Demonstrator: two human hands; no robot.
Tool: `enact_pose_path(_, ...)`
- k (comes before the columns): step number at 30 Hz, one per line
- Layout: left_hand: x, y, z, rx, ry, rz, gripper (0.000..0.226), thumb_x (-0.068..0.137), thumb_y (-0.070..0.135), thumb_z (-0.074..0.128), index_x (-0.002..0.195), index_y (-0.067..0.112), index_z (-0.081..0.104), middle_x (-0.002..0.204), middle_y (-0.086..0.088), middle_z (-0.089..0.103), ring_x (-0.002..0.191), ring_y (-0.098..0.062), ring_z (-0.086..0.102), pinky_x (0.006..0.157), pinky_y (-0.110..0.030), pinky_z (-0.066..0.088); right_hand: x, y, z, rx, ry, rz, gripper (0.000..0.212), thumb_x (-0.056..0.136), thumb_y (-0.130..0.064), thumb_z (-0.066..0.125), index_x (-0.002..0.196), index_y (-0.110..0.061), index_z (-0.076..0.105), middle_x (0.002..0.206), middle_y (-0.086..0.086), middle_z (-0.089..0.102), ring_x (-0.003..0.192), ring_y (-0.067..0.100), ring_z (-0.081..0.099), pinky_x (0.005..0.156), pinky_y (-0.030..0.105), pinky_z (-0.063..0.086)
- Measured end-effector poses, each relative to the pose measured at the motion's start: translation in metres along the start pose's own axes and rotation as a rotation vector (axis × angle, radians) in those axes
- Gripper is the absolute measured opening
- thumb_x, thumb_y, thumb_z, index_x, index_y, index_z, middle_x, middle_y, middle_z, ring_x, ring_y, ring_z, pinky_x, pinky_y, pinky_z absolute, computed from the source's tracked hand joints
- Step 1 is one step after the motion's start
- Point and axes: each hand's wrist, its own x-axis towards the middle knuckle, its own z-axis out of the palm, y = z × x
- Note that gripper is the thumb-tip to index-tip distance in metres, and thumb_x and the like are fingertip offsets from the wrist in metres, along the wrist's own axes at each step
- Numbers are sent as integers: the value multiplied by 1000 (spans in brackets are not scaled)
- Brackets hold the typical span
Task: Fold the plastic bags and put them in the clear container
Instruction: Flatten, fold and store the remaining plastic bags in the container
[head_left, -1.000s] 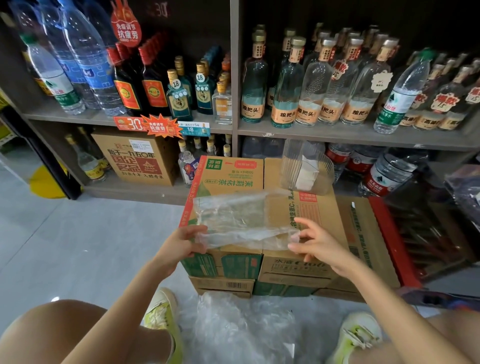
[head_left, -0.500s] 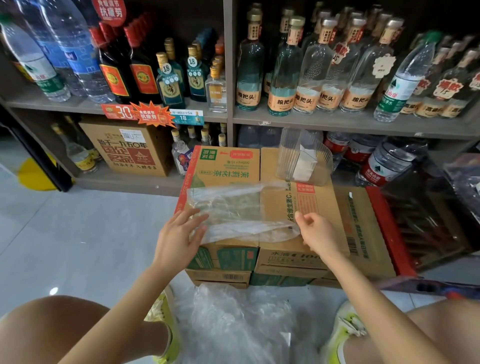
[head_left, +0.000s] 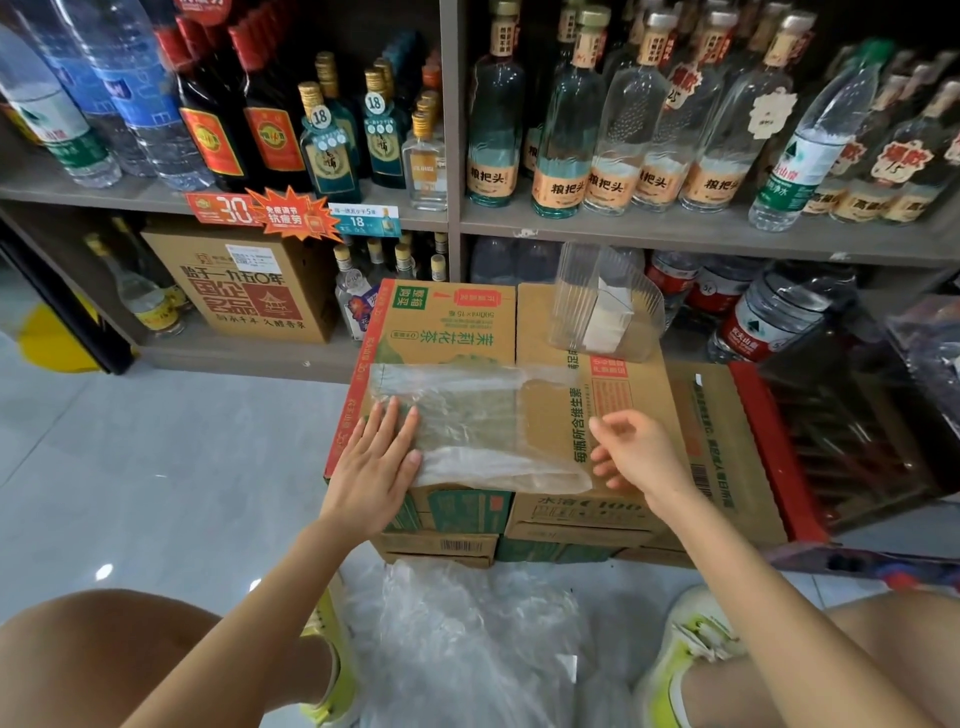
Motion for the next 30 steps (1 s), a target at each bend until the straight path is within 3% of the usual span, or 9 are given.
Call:
enact_pose_path(3,0,5,-4,-57,29,-39,71,92,60,-1,150,20,8,157,0,2,146,-17,-6,118,-26,-8,-9,0,4,-37,-134,100,36,94,-41,53,117,-13,51,85,11,65,58,16,64,45,23,51)
enact_pose_path(7,2,7,-9,7,115,-55,61,99,47,13,150,17,27,155,-3,12,146,-22,2,118,-28,-8,-13,1,9,61,-176,162,44,91,-26,64,128,-13,46,96,11,60,65,22,69,49,26,55)
enact_pose_path(10,2,7,-3,61,40,-33,65,96,53,7,151,19,18,157,-4,8,146,-22,-3,117,-27,-13,-15,3,15,191,-164,205,51,82,-3,71,128,-8,49,104,14,62,66,19,68,54,26,56)
enact_pose_path(12,1,4,0,89,4,-24,69,94,59,-1,151,22,11,158,-5,6,146,-21,-6,117,-27,-13,-15,3,17,266,-117,181,53,77,5,71,125,-7,52,97,13,65,66,16,64,58,24,53)
enact_pose_path(18,0,4,-4,97,-34,-7,77,85,69,-15,149,31,2,156,1,-6,144,-17,-14,114,-24,-20,-11,-5,2,410,23,-93,54,74,7,73,119,-17,55,92,6,64,83,14,62,63,16,49)
enact_pose_path(22,0,2,-2,117,-55,-14,73,85,70,-11,149,35,-2,158,1,-7,145,-16,-15,113,-25,-22,-1,6,-4,461,45,-72,54,72,12,73,118,-13,57,89,4,60,83,15,60,72,22,50)
enact_pose_path(26,5,1,-10,-16,-112,-11,85,76,81,5,147,36,-6,156,6,-8,144,-10,-14,112,-23,-19,6,15,-1,262,165,-47,38,79,4,71,111,-12,60,90,1,60,90,20,60,70,19,45)
enact_pose_path(28,7,5,-20,-240,-90,-57,84,73,73,25,148,36,15,156,10,5,144,-6,-1,117,-29,-7,3,14,7,-79,328,-170,27,85,-9,67,112,-12,62,98,2,62,96,20,59,72,21,45)
enact_pose_path(30,8,9,-29,-458,39,-164,68,77,55,39,140,30,47,155,8,27,143,-11,21,116,-38,16,0,12,19,-430,492,-446,27,89,-16,62,115,-9,63,111,7,65,103,24,59,85,32,48)
